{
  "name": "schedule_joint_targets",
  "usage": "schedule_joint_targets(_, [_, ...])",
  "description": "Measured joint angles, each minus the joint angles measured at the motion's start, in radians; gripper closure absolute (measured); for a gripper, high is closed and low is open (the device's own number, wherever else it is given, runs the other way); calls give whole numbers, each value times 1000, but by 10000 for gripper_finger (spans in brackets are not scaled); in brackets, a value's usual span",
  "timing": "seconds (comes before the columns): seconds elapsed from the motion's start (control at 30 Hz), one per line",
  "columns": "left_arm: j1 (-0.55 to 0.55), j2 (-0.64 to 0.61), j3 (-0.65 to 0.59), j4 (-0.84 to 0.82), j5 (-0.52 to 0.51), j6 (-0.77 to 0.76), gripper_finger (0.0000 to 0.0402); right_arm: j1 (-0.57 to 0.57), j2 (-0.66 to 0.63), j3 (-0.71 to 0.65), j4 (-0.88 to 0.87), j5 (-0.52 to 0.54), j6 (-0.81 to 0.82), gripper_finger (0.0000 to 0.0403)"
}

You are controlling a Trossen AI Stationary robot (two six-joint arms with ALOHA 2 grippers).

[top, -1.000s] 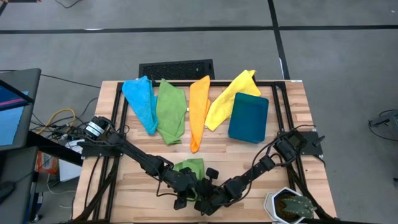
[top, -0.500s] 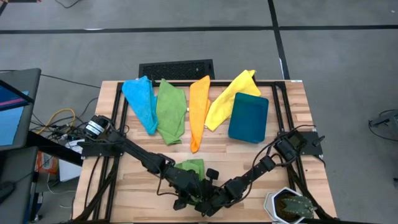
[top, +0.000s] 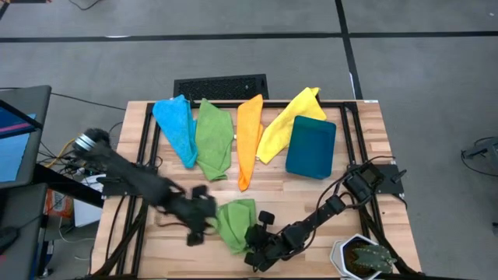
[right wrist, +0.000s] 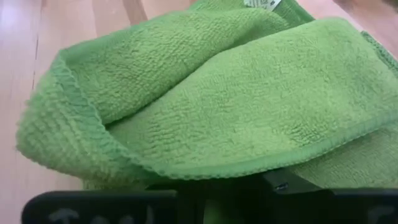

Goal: Fold microfiber towels
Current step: Fold the bottom green microfiber cloth

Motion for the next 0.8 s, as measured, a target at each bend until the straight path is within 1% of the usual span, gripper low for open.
schedule_joint_targets(0.1, [-13,-140,-221,86,-109,-259,253,-3,0,0,2,0,0,305])
schedule_joint_targets(0.13, [-12,-184,-301,143,-139,-350,252,-5,0,0,2,0,0,305])
schedule_joint_targets(0.2, [-8,-253,-457,312,-164,-495,248,-9,0,0,2,0,0,305])
schedule_joint_targets(0.3, [-6,-291,-652,551,-152,-623,240,-12,0,0,2,0,0,305])
schedule_joint_targets(0.4, [-12,-284,-768,761,-156,-715,232,-15,0,1,3,0,0,305])
schedule_joint_targets(0.47, [-18,-259,-799,832,-157,-737,228,-15,0,1,3,0,0,305])
schedule_joint_targets(0.53, [-21,-229,-793,844,-159,-736,226,-15,0,1,3,0,0,305])
schedule_joint_targets(0.8, [-19,-51,-682,851,-151,-672,225,-15,0,1,5,0,1,305])
